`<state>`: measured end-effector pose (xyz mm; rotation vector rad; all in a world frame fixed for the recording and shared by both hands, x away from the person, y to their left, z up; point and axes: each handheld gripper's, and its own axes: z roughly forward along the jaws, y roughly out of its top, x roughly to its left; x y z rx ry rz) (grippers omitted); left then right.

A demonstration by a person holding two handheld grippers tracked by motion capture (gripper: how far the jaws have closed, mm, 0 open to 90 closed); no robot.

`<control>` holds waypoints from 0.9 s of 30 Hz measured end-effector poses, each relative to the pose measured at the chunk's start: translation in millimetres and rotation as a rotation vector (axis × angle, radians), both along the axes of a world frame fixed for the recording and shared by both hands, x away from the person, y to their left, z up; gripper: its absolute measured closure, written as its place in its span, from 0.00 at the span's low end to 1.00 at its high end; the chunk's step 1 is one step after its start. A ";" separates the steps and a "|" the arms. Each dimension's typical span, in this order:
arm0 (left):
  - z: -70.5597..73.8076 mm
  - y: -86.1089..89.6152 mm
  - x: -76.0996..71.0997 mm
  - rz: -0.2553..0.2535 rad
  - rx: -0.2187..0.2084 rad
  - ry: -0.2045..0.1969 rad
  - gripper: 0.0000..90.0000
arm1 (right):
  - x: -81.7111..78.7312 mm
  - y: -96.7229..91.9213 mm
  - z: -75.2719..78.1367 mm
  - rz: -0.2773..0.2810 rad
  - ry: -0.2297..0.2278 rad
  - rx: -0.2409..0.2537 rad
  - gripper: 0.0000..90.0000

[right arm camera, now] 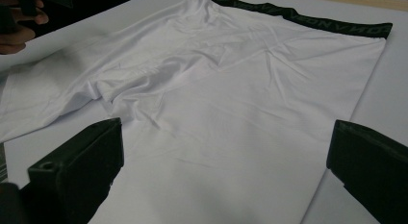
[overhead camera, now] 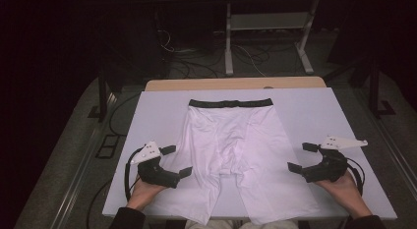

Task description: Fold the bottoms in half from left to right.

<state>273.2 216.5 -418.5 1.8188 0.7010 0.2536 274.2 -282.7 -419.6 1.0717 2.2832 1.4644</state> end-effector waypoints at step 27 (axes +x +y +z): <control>-1.4 -6.1 0.0 -0.005 0.015 0.003 0.00 | -2.7 0.0 18.4 -0.031 -0.037 0.014 0.00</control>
